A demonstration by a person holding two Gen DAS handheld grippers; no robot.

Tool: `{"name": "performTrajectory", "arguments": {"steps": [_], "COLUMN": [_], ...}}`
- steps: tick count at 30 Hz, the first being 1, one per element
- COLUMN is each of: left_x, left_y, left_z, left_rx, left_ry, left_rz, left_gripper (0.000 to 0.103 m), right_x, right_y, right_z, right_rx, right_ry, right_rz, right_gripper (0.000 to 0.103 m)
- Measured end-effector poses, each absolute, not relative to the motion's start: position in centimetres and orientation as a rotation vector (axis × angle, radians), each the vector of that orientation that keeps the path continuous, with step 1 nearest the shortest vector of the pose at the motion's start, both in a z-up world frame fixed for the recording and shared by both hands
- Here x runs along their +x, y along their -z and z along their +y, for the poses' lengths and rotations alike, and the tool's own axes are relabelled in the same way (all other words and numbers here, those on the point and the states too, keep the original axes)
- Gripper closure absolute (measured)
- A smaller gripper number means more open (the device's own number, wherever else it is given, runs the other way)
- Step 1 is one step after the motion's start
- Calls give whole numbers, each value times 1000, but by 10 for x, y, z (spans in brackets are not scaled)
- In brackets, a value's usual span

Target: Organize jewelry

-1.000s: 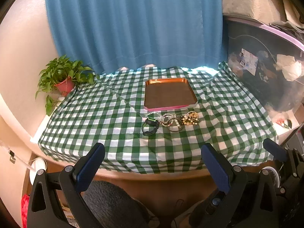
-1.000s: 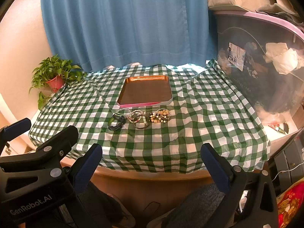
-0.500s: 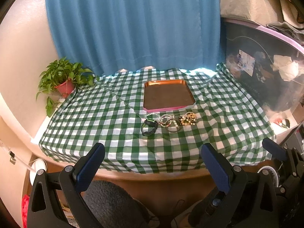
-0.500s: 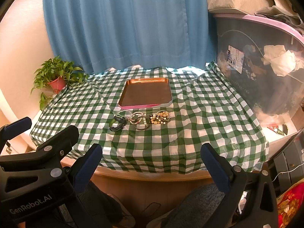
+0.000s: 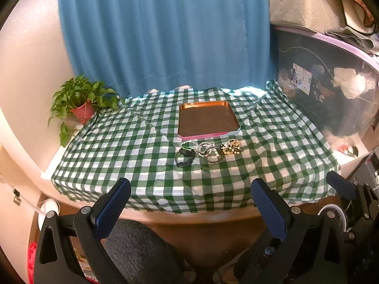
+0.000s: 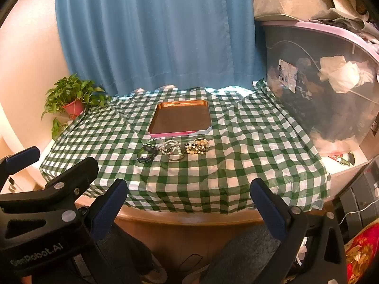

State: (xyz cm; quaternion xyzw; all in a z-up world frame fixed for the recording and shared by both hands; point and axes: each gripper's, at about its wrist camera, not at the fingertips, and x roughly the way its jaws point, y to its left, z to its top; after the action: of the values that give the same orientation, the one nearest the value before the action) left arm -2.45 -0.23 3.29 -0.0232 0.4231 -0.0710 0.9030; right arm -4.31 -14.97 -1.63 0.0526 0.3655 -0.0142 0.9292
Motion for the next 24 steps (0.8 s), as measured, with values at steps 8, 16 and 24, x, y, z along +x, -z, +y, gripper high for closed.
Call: {"name": "performTrajectory", "arguments": {"steps": [8,16,24], "left_x": [-16,36,112], "left_y": [3,60,142], "left_z": [1,14,33], "left_rx": [53,112,-173], "left_ry": [143,150,270], "left_rz": [834,940,961], "left_gripper": [2,2,2], "right_x": [-34,-5,52], "right_y": [32,78,147], "right_z": [-144,-150,-162], "right_rx": [82,85,76], "right_ry": [80,27,-95], "right_rz": [762,785,830], "right_gripper": [0,0,0]}}
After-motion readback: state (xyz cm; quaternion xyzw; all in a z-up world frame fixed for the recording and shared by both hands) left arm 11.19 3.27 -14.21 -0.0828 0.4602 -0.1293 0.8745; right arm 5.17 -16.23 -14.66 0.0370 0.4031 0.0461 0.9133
